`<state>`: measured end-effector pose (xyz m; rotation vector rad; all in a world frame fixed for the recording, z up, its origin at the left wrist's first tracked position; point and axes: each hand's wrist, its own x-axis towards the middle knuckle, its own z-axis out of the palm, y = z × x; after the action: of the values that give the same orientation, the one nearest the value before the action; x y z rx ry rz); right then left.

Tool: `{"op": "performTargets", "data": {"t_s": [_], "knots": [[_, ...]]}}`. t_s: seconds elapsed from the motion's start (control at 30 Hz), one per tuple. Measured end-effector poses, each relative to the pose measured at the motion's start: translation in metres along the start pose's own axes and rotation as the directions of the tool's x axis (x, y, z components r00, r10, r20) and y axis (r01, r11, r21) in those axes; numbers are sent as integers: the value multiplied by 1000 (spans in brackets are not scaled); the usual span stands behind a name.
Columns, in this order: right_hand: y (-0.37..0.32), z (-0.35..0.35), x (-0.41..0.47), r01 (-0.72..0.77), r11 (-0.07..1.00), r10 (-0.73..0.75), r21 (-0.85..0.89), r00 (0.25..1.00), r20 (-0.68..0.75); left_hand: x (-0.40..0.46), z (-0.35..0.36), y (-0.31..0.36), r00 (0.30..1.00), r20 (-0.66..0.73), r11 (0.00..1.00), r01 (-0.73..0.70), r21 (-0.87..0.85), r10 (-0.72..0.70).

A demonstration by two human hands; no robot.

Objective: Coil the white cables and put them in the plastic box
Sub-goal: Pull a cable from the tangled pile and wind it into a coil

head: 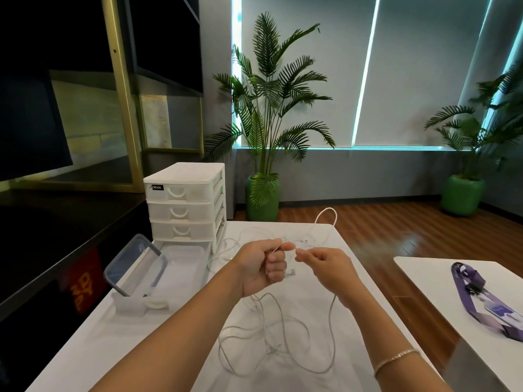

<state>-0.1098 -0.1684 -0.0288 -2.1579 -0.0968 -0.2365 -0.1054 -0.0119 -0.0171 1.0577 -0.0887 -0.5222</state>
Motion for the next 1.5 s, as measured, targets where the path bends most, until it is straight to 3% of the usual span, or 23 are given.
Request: {"op": "performTargets", "data": {"t_s": [0.1,0.27,0.37,0.47,0.53,0.63,0.7,0.77,1.0,1.23,1.33,1.5], "knots": [[0,10,-2,27,1000,-27,3,999,46,4,2,-2,996,2,987,-92,-133,94],[-3,22,-5,31,998,-20,-53,982,190,10,4,-4,953,-133,958,-281,-63,271],[0,28,-6,52,988,-9,-148,960,281,13,0,0,914,-224,941,-332,70,339],[1,27,-6,48,989,-10,-141,966,259,16,-8,3,895,-258,898,-263,353,363],[0,22,-3,21,991,8,-134,976,217,16,-14,1,907,-228,821,-186,539,355],[-4,16,0,15,990,15,-143,978,207,18,-20,-8,911,-144,611,-135,780,386],[-7,14,1,18,993,6,-114,979,206,18,-22,-14,921,-83,474,-118,873,381],[-8,12,3,47,995,-33,-84,985,167,17,-20,-20,939,-42,434,-118,893,343],[2,19,13,73,994,-69,82,996,-52,21,-17,-28,942,-40,638,-193,745,332],[9,28,22,51,971,-11,232,985,-171,29,-17,-29,966,-80,886,-190,424,245],[12,34,27,54,968,-9,246,984,-180,33,-22,-30,973,-101,944,-174,281,210],[21,47,34,19,963,23,267,988,-155,39,-30,-33,977,-131,969,-140,203,169]]}}
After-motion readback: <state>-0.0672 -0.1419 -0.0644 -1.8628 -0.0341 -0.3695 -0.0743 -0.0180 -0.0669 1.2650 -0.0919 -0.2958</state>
